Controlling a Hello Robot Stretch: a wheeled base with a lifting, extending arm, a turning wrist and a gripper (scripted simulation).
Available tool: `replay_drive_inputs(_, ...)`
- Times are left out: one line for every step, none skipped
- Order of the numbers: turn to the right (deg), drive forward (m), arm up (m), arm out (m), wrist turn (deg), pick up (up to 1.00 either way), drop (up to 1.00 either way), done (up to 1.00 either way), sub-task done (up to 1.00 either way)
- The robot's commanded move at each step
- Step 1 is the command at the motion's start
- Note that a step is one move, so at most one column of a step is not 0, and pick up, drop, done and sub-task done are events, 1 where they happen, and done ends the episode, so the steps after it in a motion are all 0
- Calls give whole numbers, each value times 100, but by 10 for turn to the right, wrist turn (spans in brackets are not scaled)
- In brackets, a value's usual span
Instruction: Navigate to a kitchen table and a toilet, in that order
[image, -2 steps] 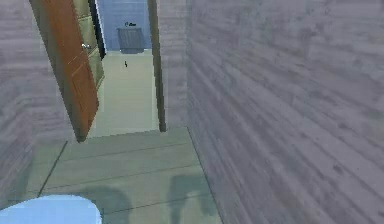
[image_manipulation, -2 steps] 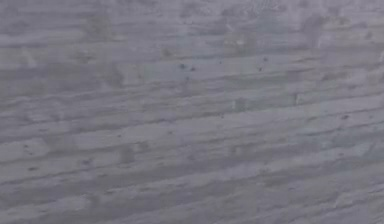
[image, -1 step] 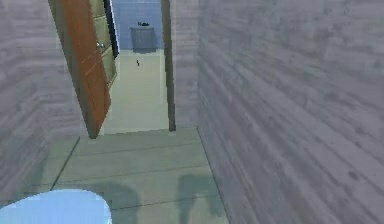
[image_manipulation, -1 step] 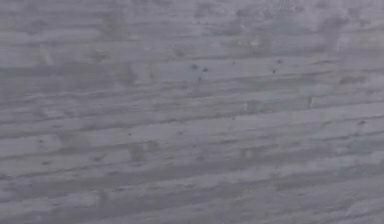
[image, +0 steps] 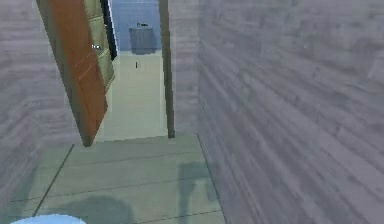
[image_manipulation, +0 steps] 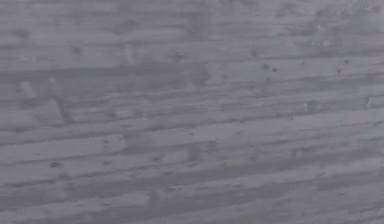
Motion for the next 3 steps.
replay_drive_inputs(0, 75, 0, 0, 0, 0, 0, 0, 0)
replay_drive_inputs(-300, 0, 0, 0, 0, 0, 0, 0, 0)
replay_drive_inputs(0, 100, 0, 0, 0, 0, 0, 0, 0)
